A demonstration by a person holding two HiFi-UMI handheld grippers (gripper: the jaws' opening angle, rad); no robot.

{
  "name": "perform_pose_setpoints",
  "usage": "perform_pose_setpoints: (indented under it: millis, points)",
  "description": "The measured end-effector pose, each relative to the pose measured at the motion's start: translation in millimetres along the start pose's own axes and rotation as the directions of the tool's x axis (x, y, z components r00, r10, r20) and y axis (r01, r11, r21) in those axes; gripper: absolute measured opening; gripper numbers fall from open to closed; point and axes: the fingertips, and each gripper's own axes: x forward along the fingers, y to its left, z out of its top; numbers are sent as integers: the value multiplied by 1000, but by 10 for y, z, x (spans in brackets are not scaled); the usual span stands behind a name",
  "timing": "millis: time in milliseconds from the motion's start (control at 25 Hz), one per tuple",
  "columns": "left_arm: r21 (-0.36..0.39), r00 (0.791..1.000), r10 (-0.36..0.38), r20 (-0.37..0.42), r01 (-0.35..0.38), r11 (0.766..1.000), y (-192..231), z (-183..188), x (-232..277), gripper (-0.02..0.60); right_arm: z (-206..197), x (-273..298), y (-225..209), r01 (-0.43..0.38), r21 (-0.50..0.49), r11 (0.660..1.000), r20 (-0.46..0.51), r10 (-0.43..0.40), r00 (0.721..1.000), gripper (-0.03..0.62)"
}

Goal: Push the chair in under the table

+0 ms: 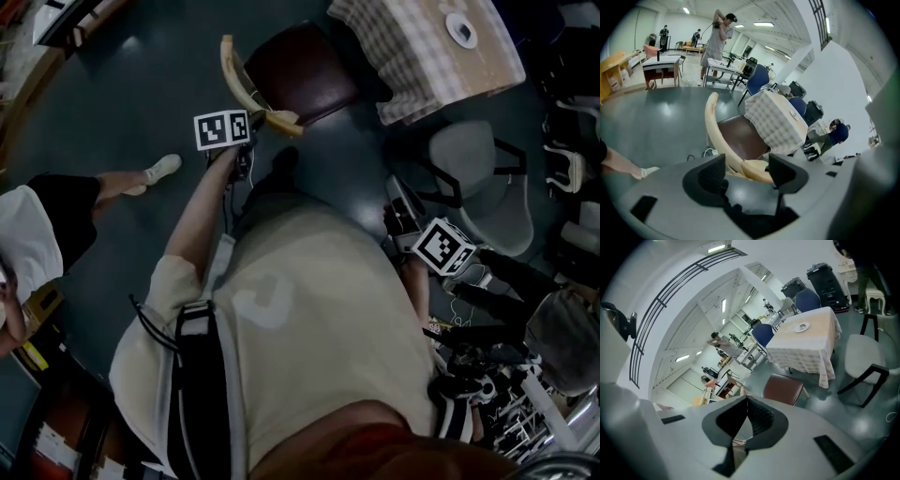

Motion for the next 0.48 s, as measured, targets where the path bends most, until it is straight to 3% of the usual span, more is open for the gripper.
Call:
perform_pose_setpoints:
  millis: [160, 280, 480]
  points:
    - [-104, 999, -32, -32, 28, 994, 136, 198, 241, 281, 138, 226, 142, 13, -15, 1000, -15, -13, 1000, 9]
    - [-161, 997, -13, -70, 2, 987, 277, 209, 414, 281, 190, 316, 128, 17, -22, 1000, -19, -17, 1000, 9]
    - [-161, 991, 65, -120, -84, 983, 377, 156, 554, 279, 371, 208, -193, 34, 46, 998, 27, -35, 999, 9]
